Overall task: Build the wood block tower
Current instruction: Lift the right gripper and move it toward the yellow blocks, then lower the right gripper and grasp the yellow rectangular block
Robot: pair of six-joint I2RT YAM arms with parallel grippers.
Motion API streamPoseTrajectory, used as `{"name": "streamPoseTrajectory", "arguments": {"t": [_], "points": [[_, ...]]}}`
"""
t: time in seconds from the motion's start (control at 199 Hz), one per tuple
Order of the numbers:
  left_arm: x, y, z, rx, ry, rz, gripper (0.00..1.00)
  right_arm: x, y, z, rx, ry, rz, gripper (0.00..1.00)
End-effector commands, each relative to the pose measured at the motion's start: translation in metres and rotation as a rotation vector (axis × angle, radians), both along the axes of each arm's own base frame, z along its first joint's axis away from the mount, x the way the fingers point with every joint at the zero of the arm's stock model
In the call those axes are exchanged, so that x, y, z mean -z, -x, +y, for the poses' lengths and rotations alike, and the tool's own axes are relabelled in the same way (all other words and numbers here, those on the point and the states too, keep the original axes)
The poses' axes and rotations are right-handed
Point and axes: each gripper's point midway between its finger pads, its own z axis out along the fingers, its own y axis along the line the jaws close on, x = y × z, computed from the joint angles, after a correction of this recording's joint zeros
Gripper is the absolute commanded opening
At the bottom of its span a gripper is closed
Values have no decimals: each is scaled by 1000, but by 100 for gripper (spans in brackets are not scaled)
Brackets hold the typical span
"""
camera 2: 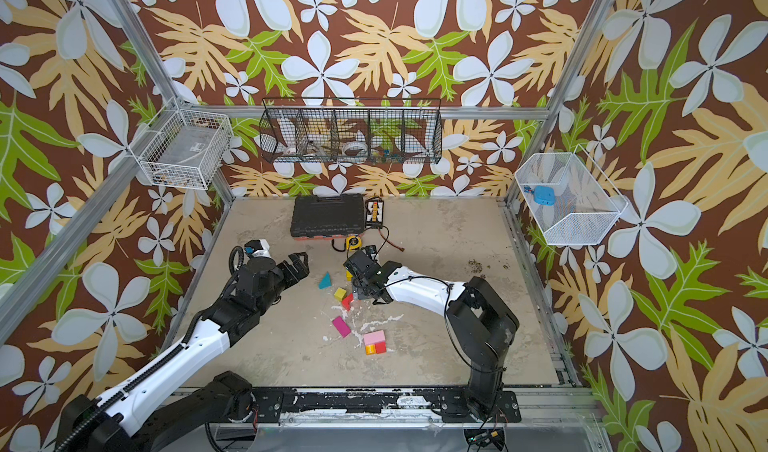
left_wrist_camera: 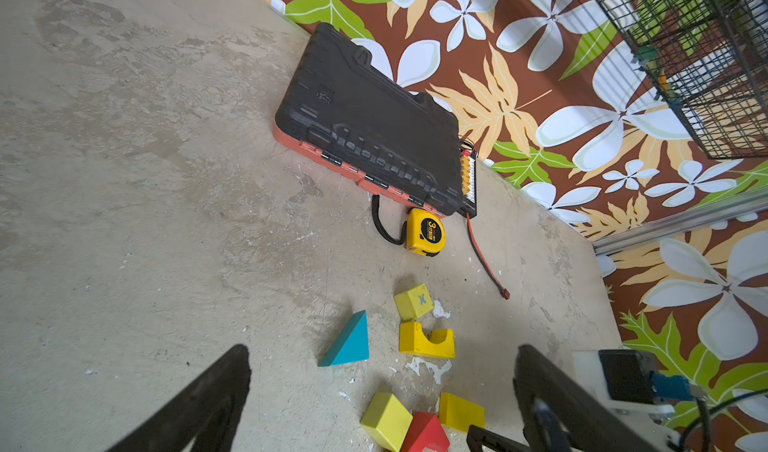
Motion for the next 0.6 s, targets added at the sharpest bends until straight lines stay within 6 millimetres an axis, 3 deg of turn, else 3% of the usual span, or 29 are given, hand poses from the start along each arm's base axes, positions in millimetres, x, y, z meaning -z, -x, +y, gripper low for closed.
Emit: {"name": "streamPoseTrajectory", "arguments": {"t": [0.0, 0.201, 0.597], "points": [[-9, -3, -2, -3, 22, -23, 100, 8, -3, 2, -15, 15, 8, 87], [-11, -2, 0, -9, 21, -29, 100, 32, -6, 3, -23, 53, 56, 80], [-17, -1, 2, -17, 23, -38, 100, 46, -12, 2, -17, 96, 66, 69]]}}
